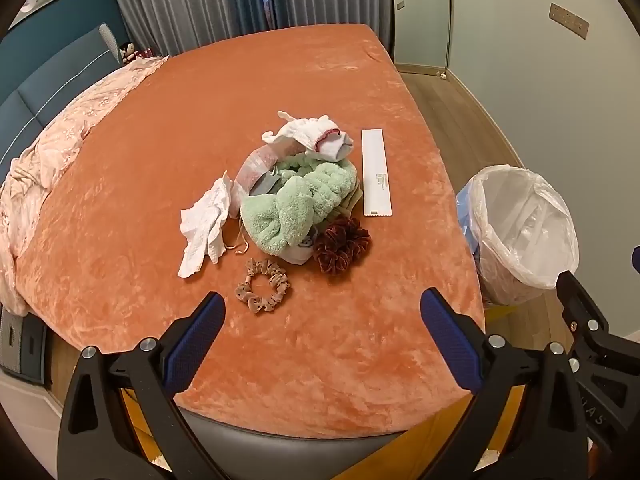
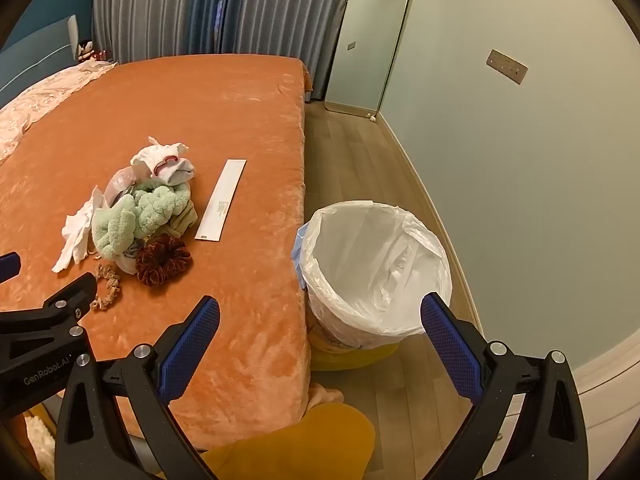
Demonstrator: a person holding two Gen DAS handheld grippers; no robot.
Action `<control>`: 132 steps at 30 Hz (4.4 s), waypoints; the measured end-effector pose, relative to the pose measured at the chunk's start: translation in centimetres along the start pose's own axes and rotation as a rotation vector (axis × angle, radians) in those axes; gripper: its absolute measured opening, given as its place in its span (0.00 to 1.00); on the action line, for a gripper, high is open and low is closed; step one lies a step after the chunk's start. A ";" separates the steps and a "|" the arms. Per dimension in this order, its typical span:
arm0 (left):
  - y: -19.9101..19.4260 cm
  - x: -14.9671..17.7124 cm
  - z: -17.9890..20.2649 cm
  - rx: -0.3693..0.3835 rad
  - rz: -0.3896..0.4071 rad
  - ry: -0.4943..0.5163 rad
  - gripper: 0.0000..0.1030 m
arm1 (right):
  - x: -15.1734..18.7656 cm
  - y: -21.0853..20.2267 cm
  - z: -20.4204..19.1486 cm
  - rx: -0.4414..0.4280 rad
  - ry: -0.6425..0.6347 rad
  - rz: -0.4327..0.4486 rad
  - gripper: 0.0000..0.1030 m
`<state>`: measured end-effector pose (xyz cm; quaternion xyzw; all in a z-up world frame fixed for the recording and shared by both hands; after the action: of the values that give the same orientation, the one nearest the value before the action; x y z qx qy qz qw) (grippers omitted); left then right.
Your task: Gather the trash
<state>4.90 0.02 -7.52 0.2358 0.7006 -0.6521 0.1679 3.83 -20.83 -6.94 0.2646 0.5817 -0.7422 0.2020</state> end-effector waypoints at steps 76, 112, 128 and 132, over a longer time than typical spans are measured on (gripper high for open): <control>-0.2 -0.7 -0.4 -0.013 0.026 0.004 0.91 | -0.6 -0.2 1.6 0.039 0.066 0.007 0.93; 1.2 -2.4 -4.1 0.040 0.056 -0.039 0.91 | -3.9 -0.9 -1.2 0.023 0.110 0.089 0.93; 10.8 -0.4 -14.2 0.049 -0.030 -0.153 0.91 | -4.2 5.4 -8.6 -0.102 0.148 0.078 0.93; 13.8 1.3 -14.2 0.065 -0.077 -0.152 0.91 | -3.2 7.9 -11.1 -0.148 0.152 0.028 0.93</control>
<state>12.43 14.83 -18.41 0.1637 0.6730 -0.6965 0.1875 12.89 -11.96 -12.91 0.3126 0.6449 -0.6720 0.1867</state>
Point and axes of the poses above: each gripper's, at about its wrist camera, not at the fingertips, and y roughly the way its jaws point, z to its right, x to its underside, the point moved 9 cm from there along y, roughly the way its jaws point, and after that the axes turned 2 degrees about -x, right-handed, at the moved point
